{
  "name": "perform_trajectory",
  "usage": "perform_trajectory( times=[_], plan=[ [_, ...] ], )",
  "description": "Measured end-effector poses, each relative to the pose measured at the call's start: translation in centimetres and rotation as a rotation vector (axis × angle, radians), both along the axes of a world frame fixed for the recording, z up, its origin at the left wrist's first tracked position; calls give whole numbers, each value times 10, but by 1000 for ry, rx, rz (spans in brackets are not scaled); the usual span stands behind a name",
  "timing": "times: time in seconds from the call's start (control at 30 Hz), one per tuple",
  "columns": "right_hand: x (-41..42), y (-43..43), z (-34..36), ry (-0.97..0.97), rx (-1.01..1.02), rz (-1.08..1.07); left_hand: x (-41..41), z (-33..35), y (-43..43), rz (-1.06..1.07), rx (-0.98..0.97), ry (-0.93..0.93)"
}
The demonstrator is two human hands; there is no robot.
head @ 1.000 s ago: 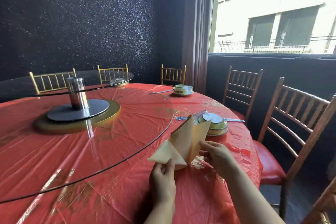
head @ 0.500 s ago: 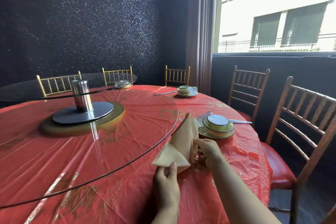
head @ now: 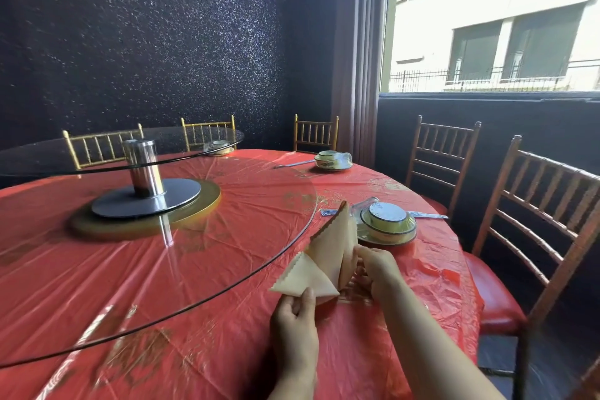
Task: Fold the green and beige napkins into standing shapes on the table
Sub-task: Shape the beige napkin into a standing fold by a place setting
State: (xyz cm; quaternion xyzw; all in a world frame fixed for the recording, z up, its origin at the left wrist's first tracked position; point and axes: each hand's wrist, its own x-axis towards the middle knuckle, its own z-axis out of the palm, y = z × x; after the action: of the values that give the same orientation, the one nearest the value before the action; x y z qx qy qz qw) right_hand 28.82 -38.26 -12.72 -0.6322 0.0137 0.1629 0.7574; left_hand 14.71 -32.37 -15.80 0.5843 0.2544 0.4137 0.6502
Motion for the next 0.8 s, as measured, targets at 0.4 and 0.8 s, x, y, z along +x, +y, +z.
perform_trajectory(
  times=[0.4,0.8],
  plan=[
    [-2,-4,0,-14,67,-26,-2,0,3,-70,-92,-47],
    [-3,1,-3,-12,-52,103,0,5,-1,-69,-72,27]
  ],
)
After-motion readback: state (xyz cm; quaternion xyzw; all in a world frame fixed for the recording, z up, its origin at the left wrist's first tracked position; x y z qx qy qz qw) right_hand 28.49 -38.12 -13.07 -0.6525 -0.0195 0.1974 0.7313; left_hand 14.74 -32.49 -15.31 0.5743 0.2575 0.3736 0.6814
